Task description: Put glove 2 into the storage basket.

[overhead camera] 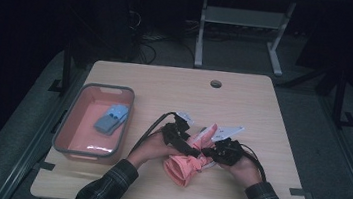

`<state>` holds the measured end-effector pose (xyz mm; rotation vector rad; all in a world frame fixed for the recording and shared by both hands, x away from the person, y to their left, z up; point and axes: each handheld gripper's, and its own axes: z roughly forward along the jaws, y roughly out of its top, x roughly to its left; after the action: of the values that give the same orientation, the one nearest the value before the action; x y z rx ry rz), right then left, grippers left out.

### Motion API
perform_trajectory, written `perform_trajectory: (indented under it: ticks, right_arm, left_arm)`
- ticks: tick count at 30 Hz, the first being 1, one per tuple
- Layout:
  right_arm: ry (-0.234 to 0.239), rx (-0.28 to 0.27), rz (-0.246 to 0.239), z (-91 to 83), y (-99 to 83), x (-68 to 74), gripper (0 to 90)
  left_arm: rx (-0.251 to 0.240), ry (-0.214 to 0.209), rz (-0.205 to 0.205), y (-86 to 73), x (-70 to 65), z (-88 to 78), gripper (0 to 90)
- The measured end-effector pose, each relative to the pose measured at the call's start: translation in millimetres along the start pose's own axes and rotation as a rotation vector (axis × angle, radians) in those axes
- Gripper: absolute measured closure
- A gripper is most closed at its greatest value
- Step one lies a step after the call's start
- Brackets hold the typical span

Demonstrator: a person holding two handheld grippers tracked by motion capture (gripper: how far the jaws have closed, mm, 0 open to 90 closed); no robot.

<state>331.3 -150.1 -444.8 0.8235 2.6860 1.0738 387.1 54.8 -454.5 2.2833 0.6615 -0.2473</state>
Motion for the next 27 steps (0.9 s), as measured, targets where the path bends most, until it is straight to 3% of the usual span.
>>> perform_trajectory:
  ticks: [6, 12, 15, 22, 27]
  right_arm:
    - [0.004, 0.0, -0.007, 0.8, -0.7, 0.5, 90.0]
    - [0.006, 0.004, -0.009, 1.4, -0.7, 1.3, 90.0]
    - [0.008, 0.003, -0.011, 1.6, -1.0, 1.8, 90.0]
    - [0.013, 0.001, -0.008, 2.6, -1.9, 1.4, 90.0]
    - [0.011, -0.004, -0.008, 4.3, -0.8, 0.1, 90.0]
  left_arm:
    - [0.021, -0.073, -0.051, -2.5, 4.3, 6.6, 13.7]
    - [0.029, -0.096, -0.033, -1.8, 1.1, 9.5, 14.4]
    - [0.033, -0.08, -0.016, -0.4, -4.6, 9.3, 18.2]
    - [0.024, -0.112, -0.055, -2.7, -3.4, 11.1, 23.0]
    - [0.023, -0.092, -0.04, -4.8, -2.2, 8.9, 34.2]
